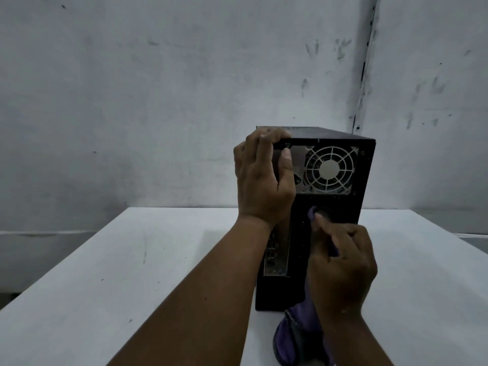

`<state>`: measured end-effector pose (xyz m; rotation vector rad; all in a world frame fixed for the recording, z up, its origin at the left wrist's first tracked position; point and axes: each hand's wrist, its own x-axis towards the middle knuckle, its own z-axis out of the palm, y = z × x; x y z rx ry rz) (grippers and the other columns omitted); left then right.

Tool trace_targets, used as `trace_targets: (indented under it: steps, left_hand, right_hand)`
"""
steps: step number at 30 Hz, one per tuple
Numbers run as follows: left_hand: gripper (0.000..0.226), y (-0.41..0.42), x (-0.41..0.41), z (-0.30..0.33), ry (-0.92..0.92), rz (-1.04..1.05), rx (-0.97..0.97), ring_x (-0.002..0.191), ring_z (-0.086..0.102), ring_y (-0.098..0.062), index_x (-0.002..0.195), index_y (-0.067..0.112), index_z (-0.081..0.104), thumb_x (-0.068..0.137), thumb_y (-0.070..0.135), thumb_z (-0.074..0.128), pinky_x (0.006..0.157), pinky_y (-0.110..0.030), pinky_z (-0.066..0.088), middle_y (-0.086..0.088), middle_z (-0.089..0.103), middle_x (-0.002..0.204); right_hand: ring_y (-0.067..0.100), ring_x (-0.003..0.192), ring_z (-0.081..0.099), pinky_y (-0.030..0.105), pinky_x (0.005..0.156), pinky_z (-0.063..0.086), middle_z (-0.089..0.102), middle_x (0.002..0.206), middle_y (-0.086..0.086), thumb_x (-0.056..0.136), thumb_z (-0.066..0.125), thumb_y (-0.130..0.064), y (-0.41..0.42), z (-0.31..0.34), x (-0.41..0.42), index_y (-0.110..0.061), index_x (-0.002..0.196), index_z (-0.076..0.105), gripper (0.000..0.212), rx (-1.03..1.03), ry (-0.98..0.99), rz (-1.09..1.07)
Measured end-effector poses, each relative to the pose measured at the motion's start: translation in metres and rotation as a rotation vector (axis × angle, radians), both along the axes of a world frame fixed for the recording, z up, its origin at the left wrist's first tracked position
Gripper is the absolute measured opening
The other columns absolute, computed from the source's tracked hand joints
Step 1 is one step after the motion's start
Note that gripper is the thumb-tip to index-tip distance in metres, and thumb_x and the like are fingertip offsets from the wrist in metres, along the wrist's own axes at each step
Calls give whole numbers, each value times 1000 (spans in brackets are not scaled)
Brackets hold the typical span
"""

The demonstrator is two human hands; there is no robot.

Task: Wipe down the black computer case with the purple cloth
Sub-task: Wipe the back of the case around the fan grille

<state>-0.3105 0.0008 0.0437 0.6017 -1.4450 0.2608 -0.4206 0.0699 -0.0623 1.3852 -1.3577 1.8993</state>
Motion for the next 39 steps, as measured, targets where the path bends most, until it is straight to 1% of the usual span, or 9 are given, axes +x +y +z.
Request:
trace_targets:
  steps: [4, 8, 13, 17, 20, 25, 29, 33, 39]
  left_hand:
    - [27, 1, 0, -1, -6, 7, 14, 119, 52, -16, 120, 10, 62, 94, 11, 56, 105, -39, 39, 0, 59, 123]
    - [29, 4, 0, 0, -17, 11, 27, 121, 53, -20, 122, 10, 63, 94, 14, 54, 106, -38, 38, -2, 59, 125]
    - [30, 3, 0, -1, -14, 22, 15, 122, 52, -17, 122, 10, 63, 93, 13, 56, 106, -34, 36, -1, 59, 125]
    - [30, 3, 0, -1, -9, 21, 12, 122, 53, -17, 122, 10, 63, 92, 12, 58, 106, -36, 38, -1, 59, 125]
    - [30, 3, 0, -2, 2, 25, 13, 123, 51, -14, 122, 10, 63, 92, 11, 59, 106, -34, 37, -1, 59, 126]
    - [31, 3, 0, -1, -13, 23, 39, 123, 53, -18, 123, 11, 63, 93, 15, 57, 107, -31, 35, -1, 59, 127]
    - [32, 2, 0, -1, -9, 22, 36, 123, 52, -18, 124, 12, 63, 93, 18, 55, 107, -32, 35, 0, 59, 128]
    - [32, 3, 1, -2, -4, 29, 44, 124, 52, -18, 123, 13, 63, 93, 19, 55, 108, -30, 35, 1, 59, 128]
    - [32, 4, 1, 0, -14, 27, 57, 123, 53, -20, 124, 13, 63, 93, 19, 55, 108, -26, 30, 0, 59, 127]
  right_hand:
    - [14, 68, 49, -2, 71, 34, 58, 78, 6, 84, 80, -1, 7, -23, 5, 1, 91, 79, 7, 77, 6, 15]
    - [12, 70, 49, -2, 72, 35, 59, 79, 5, 85, 81, -4, 6, -13, 1, -3, 96, 81, 11, 52, 15, 11]
    - [13, 70, 50, 0, 72, 37, 59, 80, 7, 86, 81, -5, 0, -2, -1, -1, 100, 80, 14, -1, -14, -2]
    - [14, 66, 47, -2, 70, 35, 56, 77, 5, 83, 81, -2, 5, -22, 7, 1, 94, 78, 11, 60, -45, 2]
    - [10, 68, 46, -1, 69, 36, 55, 79, 3, 82, 82, -3, 10, -37, 10, -2, 95, 79, 14, 106, -66, 34]
    - [4, 71, 40, -1, 70, 36, 53, 80, 2, 88, 78, -9, 4, -10, 4, 0, 98, 80, 14, 7, -81, -11]
    - [6, 69, 42, -2, 70, 35, 53, 80, 1, 89, 75, -11, 3, -7, 7, 1, 97, 78, 15, -2, -97, 15]
    - [16, 66, 54, 1, 70, 38, 57, 79, 4, 82, 82, -6, 10, -35, 14, -4, 95, 80, 13, 94, -127, 75]
    - [14, 72, 53, 0, 74, 37, 60, 82, 6, 86, 81, -5, 5, -18, 10, -3, 97, 79, 12, 44, -127, 18]
